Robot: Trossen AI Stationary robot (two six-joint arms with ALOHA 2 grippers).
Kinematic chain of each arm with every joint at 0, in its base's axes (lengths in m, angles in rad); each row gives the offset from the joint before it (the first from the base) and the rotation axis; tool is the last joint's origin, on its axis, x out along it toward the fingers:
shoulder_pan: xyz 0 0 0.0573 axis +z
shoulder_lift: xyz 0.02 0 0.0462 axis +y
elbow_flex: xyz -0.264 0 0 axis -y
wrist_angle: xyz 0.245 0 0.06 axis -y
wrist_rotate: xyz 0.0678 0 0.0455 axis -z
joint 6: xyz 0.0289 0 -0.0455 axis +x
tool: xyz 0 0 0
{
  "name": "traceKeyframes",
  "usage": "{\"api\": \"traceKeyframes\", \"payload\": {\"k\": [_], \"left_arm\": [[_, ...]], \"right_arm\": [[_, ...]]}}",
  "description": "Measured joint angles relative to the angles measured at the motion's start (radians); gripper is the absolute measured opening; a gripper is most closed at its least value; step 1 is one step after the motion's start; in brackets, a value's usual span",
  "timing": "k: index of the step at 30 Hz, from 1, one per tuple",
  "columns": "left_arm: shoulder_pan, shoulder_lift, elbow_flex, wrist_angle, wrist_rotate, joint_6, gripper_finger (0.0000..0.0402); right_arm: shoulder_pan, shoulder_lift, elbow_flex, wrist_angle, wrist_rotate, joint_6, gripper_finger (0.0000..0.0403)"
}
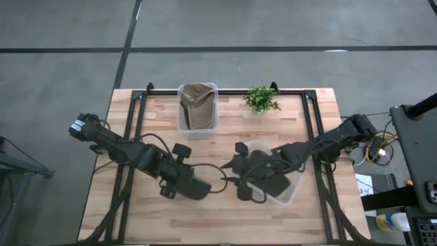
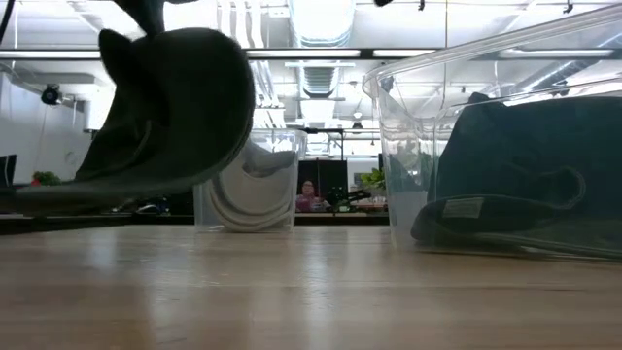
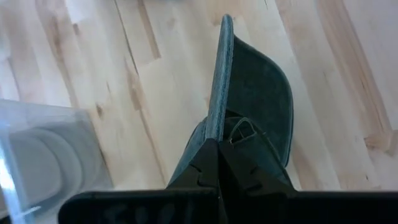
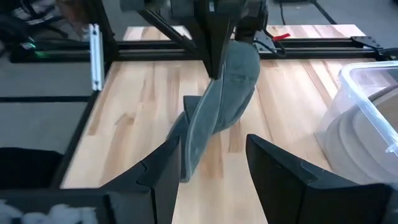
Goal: Pick & Place hat
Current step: Put the black cap into the bottom transparent bin
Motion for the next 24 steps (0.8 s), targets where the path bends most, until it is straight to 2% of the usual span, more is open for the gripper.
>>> {"api": "traceKeyframes", "payload": {"k": [4, 10, 18, 24], "left_arm": [[0.015, 0.000, 0.059, -0.026, 0.000, 0.016, 0.0000], [0.030, 0.000, 0.152, -0.064, -0.002, 0.023, 0.0000], [0.036, 0.000, 0.175, -0.105, -0.003, 0.021, 0.0000], [0.037, 0.001, 0.158, -0.137, -0.020, 0.002, 0.0000]], "right_arm": [[-0.002, 0.072, 0.022, 0.052, 0.036, -0.046, 0.0176], [-0.005, 0.171, 0.100, 0.053, 0.181, -0.093, 0.0176], [-0.006, 0.249, 0.204, 0.049, 0.191, -0.133, 0.0176], [-0.006, 0.243, 0.255, -0.034, 0.211, -0.102, 0.0176]]}}
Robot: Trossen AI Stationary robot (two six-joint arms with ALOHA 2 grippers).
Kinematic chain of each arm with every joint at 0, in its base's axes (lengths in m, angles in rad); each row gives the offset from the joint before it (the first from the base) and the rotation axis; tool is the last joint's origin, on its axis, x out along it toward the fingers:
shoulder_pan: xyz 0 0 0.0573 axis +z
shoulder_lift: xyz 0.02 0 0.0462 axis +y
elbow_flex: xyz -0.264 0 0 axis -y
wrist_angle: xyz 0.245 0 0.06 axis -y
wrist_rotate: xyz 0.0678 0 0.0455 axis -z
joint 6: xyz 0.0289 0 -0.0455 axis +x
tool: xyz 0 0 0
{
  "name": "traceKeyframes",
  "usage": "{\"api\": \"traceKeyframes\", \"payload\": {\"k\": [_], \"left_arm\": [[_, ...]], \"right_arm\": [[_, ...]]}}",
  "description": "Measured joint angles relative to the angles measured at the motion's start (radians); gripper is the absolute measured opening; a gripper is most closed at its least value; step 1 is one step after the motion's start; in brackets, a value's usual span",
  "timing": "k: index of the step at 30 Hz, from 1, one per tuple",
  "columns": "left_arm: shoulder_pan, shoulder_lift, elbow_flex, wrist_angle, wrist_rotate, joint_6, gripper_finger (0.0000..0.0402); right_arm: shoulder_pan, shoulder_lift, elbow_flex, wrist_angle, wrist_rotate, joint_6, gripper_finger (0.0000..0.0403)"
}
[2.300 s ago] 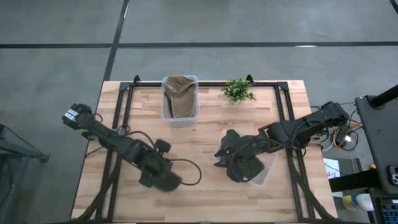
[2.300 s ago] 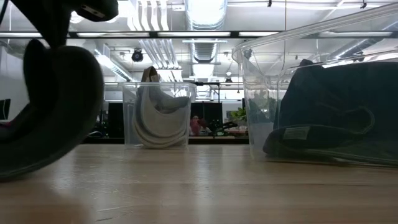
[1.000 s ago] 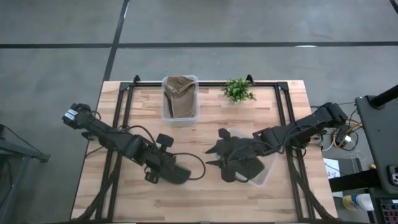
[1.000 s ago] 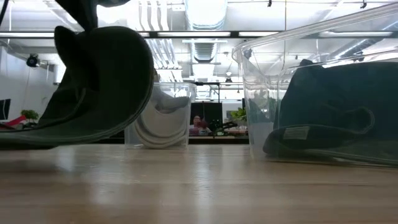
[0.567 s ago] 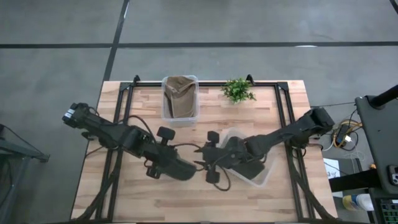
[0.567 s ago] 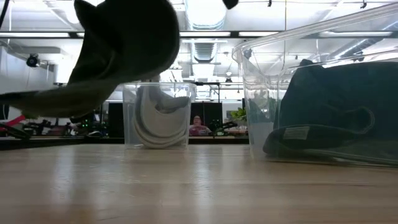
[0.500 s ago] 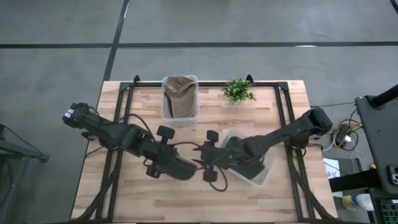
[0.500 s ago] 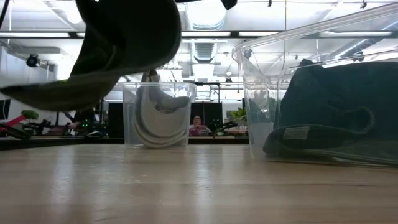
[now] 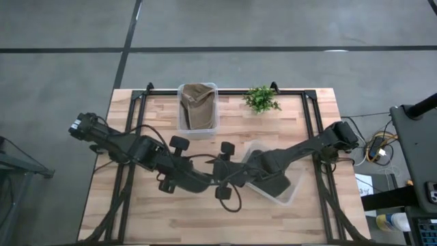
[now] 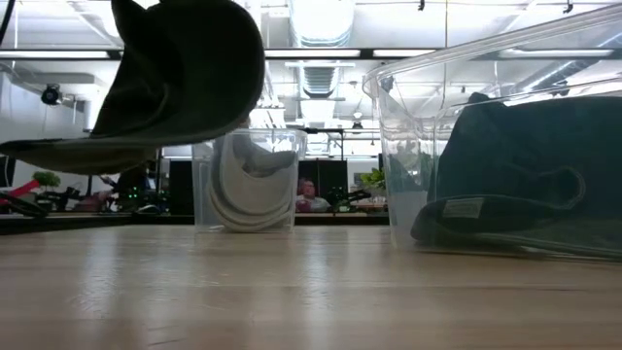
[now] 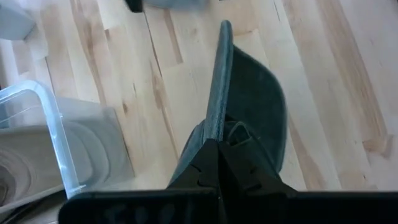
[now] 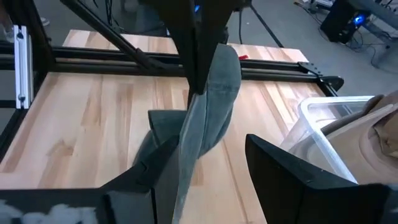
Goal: Pick & Place hat
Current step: Put the black cap into the bottom transparent bin
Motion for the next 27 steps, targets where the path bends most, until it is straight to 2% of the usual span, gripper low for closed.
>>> {"api": "traceKeyframes", "payload": {"k": [21, 24, 27], "left_arm": [[0.004, 0.001, 0.008, 0.035, -0.028, 0.024, 0.0000], [0.004, 0.001, 0.008, 0.036, -0.028, 0.028, 0.0000], [0.003, 0.001, 0.020, 0.035, -0.028, 0.028, 0.0000]], "right_arm": [[-0.009, 0.049, -0.010, 0.037, -0.012, 0.037, 0.0174], [-0.022, 0.049, -0.010, 0.035, -0.035, 0.070, 0.0158], [-0.038, 0.049, -0.010, 0.033, -0.083, 0.101, 0.0121]]}}
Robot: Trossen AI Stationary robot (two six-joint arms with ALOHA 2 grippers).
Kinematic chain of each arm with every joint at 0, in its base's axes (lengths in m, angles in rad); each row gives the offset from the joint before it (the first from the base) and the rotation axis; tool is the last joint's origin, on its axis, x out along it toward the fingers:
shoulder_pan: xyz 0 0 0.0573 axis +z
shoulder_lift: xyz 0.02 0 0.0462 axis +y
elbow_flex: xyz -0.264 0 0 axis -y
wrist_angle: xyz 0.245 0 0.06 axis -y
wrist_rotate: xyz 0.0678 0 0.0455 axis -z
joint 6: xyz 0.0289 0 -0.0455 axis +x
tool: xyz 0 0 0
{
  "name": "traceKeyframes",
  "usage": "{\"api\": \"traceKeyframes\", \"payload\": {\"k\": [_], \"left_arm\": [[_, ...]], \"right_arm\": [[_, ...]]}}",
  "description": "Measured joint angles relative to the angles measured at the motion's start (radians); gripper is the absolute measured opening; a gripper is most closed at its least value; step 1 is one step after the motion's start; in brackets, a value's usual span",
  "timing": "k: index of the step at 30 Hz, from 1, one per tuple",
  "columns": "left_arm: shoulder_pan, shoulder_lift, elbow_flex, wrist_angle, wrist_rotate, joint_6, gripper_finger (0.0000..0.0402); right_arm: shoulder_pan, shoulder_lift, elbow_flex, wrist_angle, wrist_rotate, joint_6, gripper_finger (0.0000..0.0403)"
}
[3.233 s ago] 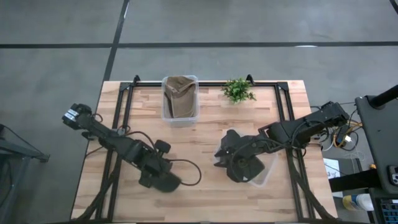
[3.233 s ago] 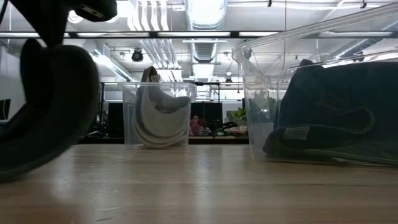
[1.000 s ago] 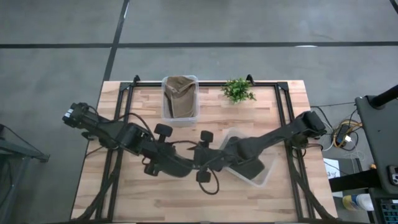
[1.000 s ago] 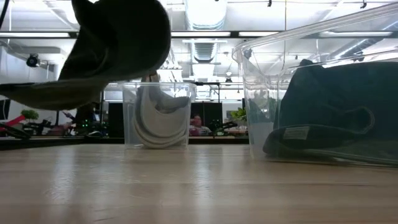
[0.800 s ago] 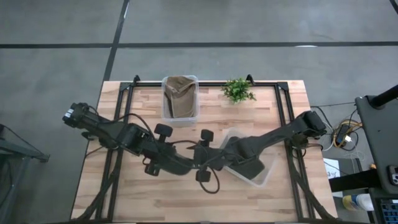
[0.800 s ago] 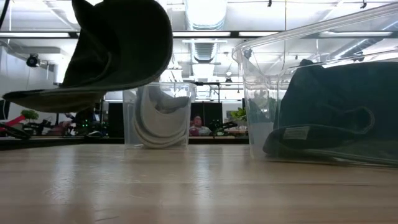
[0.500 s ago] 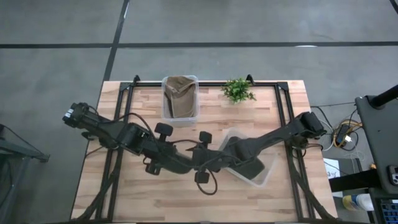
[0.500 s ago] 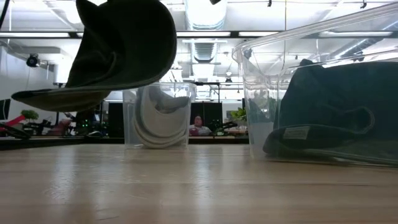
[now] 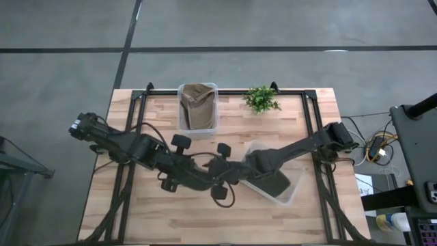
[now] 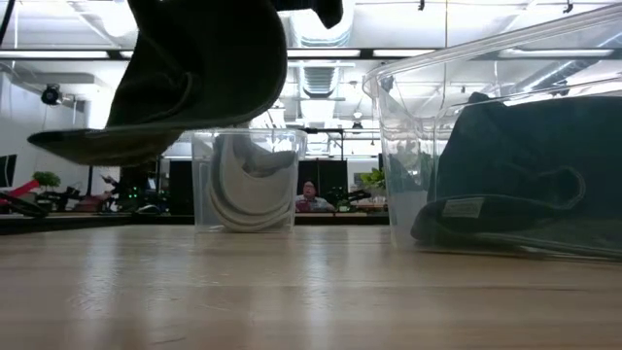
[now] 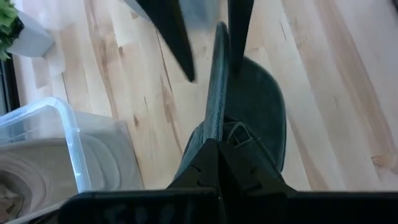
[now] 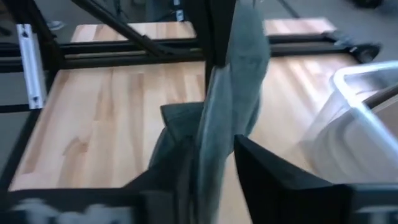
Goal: Pick & Place hat
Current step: Put the black cap into the bottom transparent bin
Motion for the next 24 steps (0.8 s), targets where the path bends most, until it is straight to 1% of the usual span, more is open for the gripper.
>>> {"api": "traceKeyframes", "payload": {"k": [3, 5, 6, 15, 21, 24], "left_arm": [[0.000, 0.000, 0.021, 0.002, 0.000, 0.000, 0.0000], [0.000, 0.000, 0.034, 0.003, -0.003, 0.000, 0.0000], [0.000, 0.000, 0.038, 0.007, -0.003, 0.000, 0.0000], [0.000, -0.001, 0.044, 0.028, -0.003, -0.018, 0.0000], [-0.001, -0.002, 0.069, 0.039, -0.007, -0.043, 0.0000], [0.000, -0.003, 0.090, 0.046, 0.055, -0.048, 0.0001]], "right_arm": [[-0.015, 0.000, 0.000, -0.022, -0.055, 0.036, 0.0067], [-0.020, 0.000, 0.000, -0.040, -0.056, 0.048, 0.0027], [-0.021, 0.000, 0.000, -0.048, -0.057, 0.052, 0.0020], [-0.020, -0.009, 0.012, -0.087, -0.052, 0.093, 0.0011], [-0.031, -0.021, 0.089, -0.275, -0.052, 0.140, 0.0010], [-0.036, -0.047, 0.155, -0.387, -0.052, 0.164, 0.0010]]}}
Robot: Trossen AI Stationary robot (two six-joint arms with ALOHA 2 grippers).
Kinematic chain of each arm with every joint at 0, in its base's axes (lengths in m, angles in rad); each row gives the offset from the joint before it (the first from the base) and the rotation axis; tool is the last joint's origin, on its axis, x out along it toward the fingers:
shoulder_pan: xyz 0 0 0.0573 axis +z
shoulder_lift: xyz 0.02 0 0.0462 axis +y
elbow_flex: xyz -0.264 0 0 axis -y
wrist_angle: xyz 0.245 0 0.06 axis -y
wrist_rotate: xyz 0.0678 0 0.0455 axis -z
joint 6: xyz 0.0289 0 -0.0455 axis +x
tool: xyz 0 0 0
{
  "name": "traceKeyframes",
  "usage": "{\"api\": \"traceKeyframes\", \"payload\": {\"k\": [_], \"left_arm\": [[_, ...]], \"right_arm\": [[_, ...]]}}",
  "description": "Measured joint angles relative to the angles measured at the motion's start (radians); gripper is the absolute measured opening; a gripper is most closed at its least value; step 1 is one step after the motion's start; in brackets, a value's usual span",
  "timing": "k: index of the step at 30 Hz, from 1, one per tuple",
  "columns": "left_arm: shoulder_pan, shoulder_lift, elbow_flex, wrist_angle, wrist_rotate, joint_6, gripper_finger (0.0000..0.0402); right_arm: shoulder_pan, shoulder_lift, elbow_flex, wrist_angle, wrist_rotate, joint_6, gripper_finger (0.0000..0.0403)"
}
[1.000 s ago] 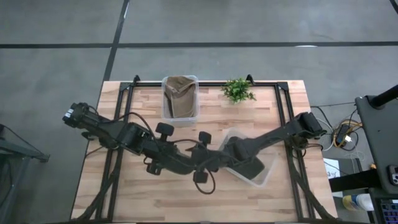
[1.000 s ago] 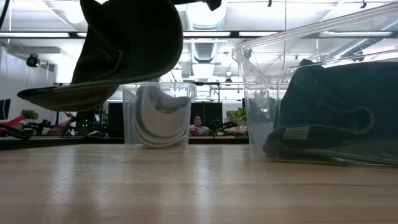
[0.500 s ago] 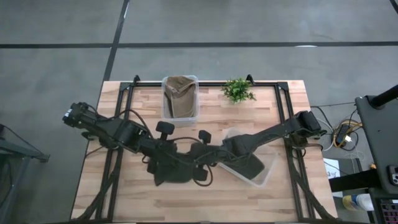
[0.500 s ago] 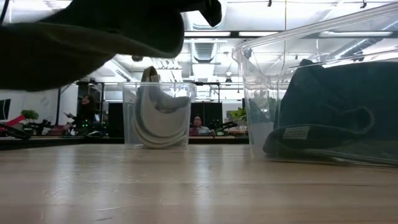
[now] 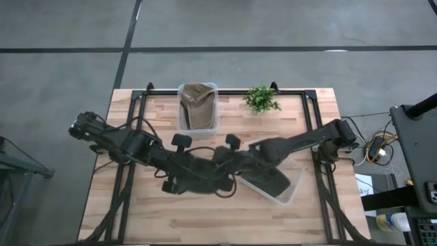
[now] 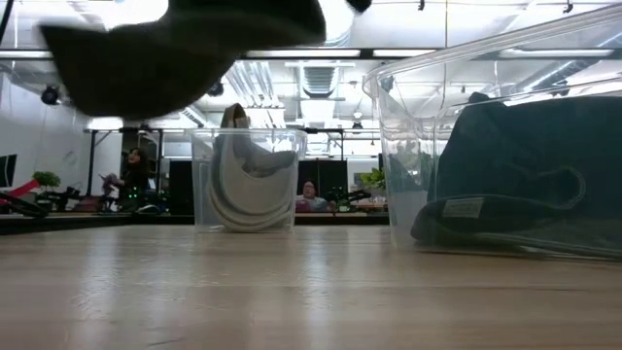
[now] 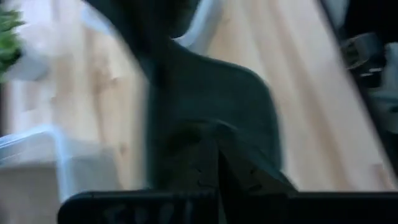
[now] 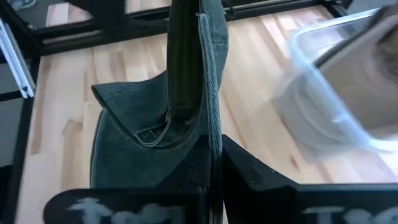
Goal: Pick & Place hat
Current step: Put the black cap into the bottom transparent bin
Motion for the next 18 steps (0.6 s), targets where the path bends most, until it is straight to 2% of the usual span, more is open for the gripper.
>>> {"api": "traceKeyframes", "payload": {"k": [3, 8, 13, 18], "left_arm": [[-0.002, -0.001, 0.008, 0.015, 0.067, -0.001, 0.0015], [-0.004, -0.003, 0.002, 0.041, 0.123, -0.018, 0.0073], [-0.008, -0.003, -0.015, 0.036, 0.067, -0.014, 0.0133], [-0.008, -0.003, -0.031, 0.040, 0.036, 0.001, 0.0159]], "right_arm": [[0.001, -0.028, 0.086, -0.133, 0.003, 0.033, 0.0010], [0.001, -0.078, 0.246, -0.431, -0.001, 0.159, 0.0009], [0.028, -0.139, 0.357, -0.705, 0.003, 0.355, 0.0009], [0.095, -0.227, 0.367, -0.855, 0.007, 0.568, 0.0009]]}}
